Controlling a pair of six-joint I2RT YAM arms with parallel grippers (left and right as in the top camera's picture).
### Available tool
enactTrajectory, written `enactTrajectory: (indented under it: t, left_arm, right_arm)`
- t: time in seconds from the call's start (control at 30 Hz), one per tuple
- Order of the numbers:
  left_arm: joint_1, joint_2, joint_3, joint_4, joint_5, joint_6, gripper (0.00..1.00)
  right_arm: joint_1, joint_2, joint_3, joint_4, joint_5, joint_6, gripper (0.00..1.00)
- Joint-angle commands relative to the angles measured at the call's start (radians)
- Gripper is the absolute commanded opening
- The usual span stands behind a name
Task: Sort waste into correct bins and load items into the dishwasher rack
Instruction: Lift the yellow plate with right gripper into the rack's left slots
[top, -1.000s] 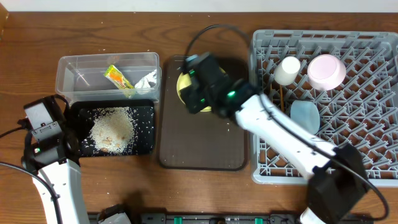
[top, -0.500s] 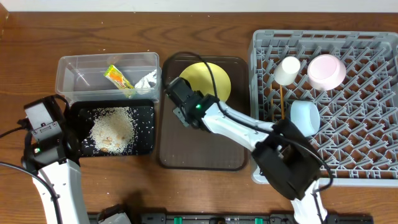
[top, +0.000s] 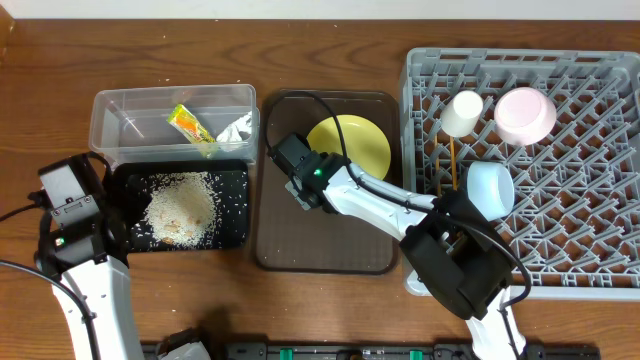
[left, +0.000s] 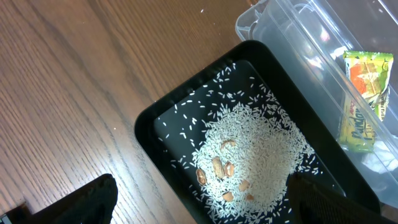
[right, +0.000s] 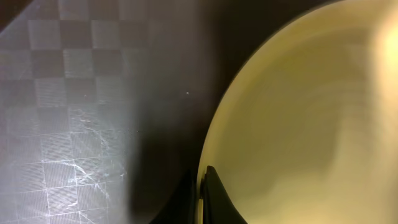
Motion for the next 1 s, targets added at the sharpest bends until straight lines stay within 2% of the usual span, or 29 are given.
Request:
enactTrajectory:
  t: [0.0,0.17,0.37,0.47,0.6,0.77,0.97]
  left_arm:
    - [0.004,0.0,0.016,-0.004,-0.016,-0.005,0.89]
    - [0.004,0.0,0.016,-0.004,-0.016,-0.005,0.89]
    - [0.004,0.0,0.016,-0.004,-0.016,-0.005,0.9]
    - [0.004,0.0,0.016,-0.004,-0.016,-0.005,0.89]
    - [0.004,0.0,0.016,-0.003,-0.016,-0.005,0.89]
    - [0.004,0.0,0.016,-0.004,-0.016,-0.005,0.89]
    - [0.004,0.0,0.016,-0.004,-0.016,-0.005,0.9]
  right_arm:
    - [0.003,-0.002,-0.001,0.01,-0.007,0.06,0.01]
    - [-0.004,-0.075,0.066,-0.004,-0.012,0.084,0.01]
    - [-0.057,-0.312,0.105,-0.018,-0.032,0.201,0.01]
    - [-0.126,-0.443,0.105,-0.048,-0.111,0.245,0.01]
    - [-0.285,-0.588,0.105,-0.138,-0.329,0.302,0.01]
    - [-0.533,-0.669,0.105,-0.208,-0.705,0.315,0.01]
    - [-0.752,-0.657,0.067,-0.123,-1.117,0.314,0.01]
